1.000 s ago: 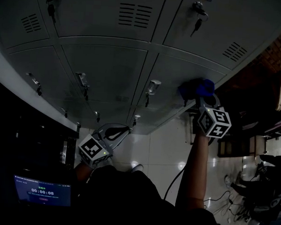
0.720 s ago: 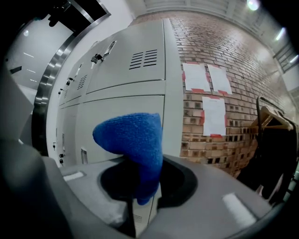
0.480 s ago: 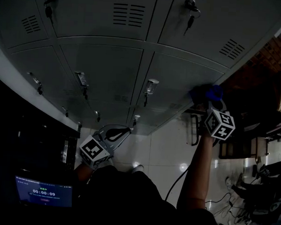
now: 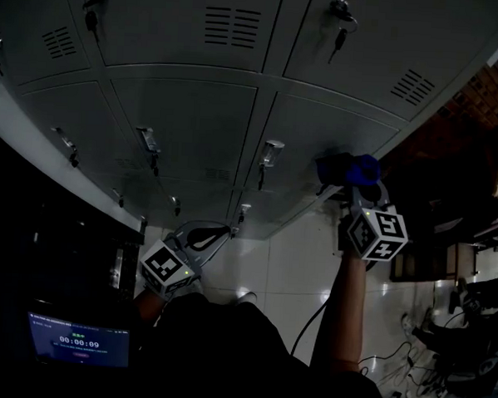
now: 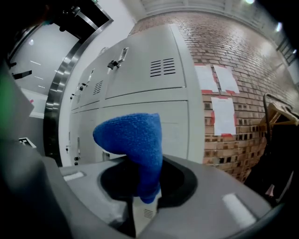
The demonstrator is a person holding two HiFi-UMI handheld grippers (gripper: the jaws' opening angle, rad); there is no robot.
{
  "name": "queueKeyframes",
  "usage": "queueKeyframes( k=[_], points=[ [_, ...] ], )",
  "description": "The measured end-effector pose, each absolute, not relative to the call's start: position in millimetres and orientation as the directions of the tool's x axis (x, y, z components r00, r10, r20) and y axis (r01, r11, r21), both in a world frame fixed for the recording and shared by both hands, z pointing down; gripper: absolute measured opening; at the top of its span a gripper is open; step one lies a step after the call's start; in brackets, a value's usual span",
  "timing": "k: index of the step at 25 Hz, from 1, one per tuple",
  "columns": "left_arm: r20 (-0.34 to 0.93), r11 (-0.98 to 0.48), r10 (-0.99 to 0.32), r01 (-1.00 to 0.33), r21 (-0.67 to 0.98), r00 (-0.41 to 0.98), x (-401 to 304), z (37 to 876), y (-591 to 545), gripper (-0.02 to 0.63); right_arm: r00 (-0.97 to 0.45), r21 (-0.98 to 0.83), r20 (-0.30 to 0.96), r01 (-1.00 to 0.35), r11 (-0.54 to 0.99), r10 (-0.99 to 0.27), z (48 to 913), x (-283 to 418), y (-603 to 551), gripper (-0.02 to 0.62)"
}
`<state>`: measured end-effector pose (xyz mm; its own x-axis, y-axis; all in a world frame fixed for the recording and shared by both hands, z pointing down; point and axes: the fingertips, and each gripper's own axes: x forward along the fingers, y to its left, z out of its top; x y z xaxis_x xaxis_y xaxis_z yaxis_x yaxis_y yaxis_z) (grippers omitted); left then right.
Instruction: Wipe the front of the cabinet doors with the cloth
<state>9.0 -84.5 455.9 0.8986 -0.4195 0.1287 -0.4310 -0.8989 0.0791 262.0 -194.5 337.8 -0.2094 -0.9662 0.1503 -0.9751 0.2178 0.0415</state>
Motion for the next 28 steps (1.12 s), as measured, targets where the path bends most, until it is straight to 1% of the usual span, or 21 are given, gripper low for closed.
queueKeyframes(
  k=[8,13,21,28],
  points=[
    [0.126,-0.886,-0.447,-0.458,0.078,0.886,-14.1,453.0,-87.7,0.006,-0.403,0.033,0.222,-0.907,0.420,-0.888,371.8,146.1,-214.9,0.080],
    [0.132,-0.869,-0.474,-0.487,0.090,0.871,-35.4,453.4,-89.3,0.006,-0.448,0.036,0.270,-0.880,0.474,-0.852,390.2,105.2,-235.2,0.080],
    [0.135,-0.860,-0.488,-0.501,0.097,0.862,-52.7,465.2,-95.8,0.006,-0.421,0.059,0.275,-0.890,0.452,-0.864,393.1,104.1,-242.0,0.080],
    [0.118,-0.885,-0.446,-0.456,0.092,0.887,-31.0,459.9,-97.8,0.006,-0.359,0.058,0.289,-0.919,0.390,-0.888,395.8,143.6,-239.4,0.080]
  ],
)
